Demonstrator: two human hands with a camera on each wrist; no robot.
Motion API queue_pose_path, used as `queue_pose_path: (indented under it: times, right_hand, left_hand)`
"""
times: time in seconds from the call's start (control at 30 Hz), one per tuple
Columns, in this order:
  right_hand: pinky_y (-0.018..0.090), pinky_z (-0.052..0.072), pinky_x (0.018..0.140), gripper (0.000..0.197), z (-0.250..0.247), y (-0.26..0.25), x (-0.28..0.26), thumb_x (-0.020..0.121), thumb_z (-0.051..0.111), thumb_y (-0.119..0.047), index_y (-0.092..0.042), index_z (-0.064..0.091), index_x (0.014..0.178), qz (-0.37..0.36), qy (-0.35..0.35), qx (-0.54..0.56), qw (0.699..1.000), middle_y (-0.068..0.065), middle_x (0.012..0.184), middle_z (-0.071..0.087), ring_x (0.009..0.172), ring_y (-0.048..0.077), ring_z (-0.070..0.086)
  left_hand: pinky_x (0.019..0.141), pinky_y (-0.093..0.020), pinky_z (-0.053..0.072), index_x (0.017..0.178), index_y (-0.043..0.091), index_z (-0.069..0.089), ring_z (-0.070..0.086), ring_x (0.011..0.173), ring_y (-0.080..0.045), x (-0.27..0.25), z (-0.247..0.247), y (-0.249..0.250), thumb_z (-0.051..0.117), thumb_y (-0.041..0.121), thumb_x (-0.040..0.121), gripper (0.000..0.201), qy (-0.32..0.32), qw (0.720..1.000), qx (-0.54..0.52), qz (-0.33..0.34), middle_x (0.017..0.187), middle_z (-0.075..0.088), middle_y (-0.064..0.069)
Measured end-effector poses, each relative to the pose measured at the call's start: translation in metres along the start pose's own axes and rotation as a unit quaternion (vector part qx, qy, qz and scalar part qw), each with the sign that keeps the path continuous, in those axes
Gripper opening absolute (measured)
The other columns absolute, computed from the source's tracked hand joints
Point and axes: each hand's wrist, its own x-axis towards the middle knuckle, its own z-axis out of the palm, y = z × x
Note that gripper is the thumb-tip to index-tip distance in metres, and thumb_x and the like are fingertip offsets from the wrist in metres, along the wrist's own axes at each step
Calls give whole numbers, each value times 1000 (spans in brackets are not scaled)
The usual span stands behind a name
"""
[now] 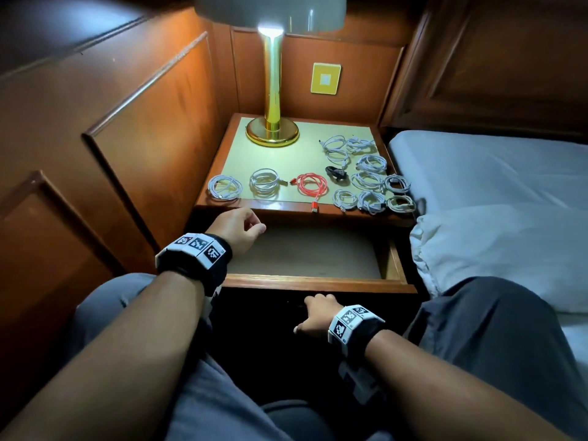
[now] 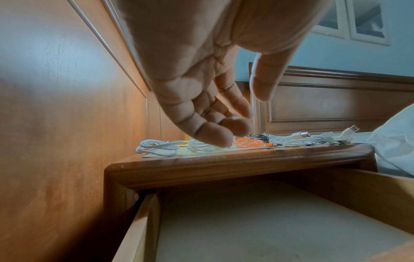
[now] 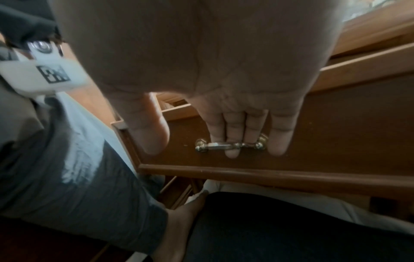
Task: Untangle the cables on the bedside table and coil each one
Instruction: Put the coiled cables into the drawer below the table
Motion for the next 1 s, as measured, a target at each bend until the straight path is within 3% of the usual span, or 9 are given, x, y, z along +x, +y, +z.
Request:
queue_pose_path:
  times: [0.2,0.3,0.47,0.57,0.63,0.7,0.77,0.87,1.0]
  right_hand:
    - [32,41,108,68,-22,1,-6,90,67,-45,-15,45,147,-56,-35,32,997,7,146,52,134,26,49]
    - [28,44,103,51,-64,2,-16,93,65,-44,-18,58,136,-96,-19,52,994,1,131,64,123,20,59]
    - [31,51,97,39,-144,27,-32,93,64,-45,-25,62,127,-123,103,126,979,-7,110,70,100,9,65]
    - [37,53,96,27,-165,49,-19,94,64,-38,-23,67,116,-89,157,200,963,-5,101,72,92,11,68]
    - [44,54,95,16,-171,52,-5,94,65,-36,-25,69,104,-77,172,254,949,-2,94,74,87,15,71]
    - [42,55,93,17,-176,45,7,93,65,-38,-24,69,104,-85,185,258,945,-3,95,73,89,14,70]
    - [32,53,89,25,-180,35,15,94,64,-41,-24,68,111,-101,185,214,954,-8,98,70,91,9,65]
    - [24,44,80,29,-181,25,30,94,62,-44,-26,66,116,-104,159,129,973,-16,92,62,90,5,59]
    - [28,47,84,29,-188,22,52,94,61,-46,-27,65,116,-100,149,106,978,-11,98,65,96,9,61]
  left_hand:
    - [82,-28,41,99,18,68,58,97,-18,-1,0,0,63,36,95,19,3,1000,-1,-3,102,67,-1]
    - [80,-28,40,97,19,66,57,95,-17,6,-3,-2,63,37,95,19,7,1000,-9,-10,100,66,0]
    - [75,-28,43,98,16,65,61,92,-21,32,-16,-8,67,36,92,20,60,997,-12,-46,97,67,-2]
    - [88,-35,51,113,17,61,61,104,-28,59,-26,-19,72,41,85,38,100,991,-24,-90,117,63,-8]
    - [97,-40,49,125,19,54,57,114,-33,79,-30,-25,76,45,81,56,106,986,-12,-124,130,52,-13]
    - [103,-43,44,137,19,45,49,123,-36,99,-32,-29,77,48,79,73,95,984,19,-150,138,43,-15]
    - [108,-46,39,146,17,35,41,131,-39,118,-31,-30,79,50,77,89,69,983,47,-165,145,37,-17]
    - [109,-51,36,151,16,25,35,135,-41,144,-24,-35,82,55,71,106,20,979,95,-179,148,32,-18]
    - [106,-50,39,146,15,30,40,130,-42,164,-13,-46,82,57,69,103,-24,966,160,-200,143,37,-21]
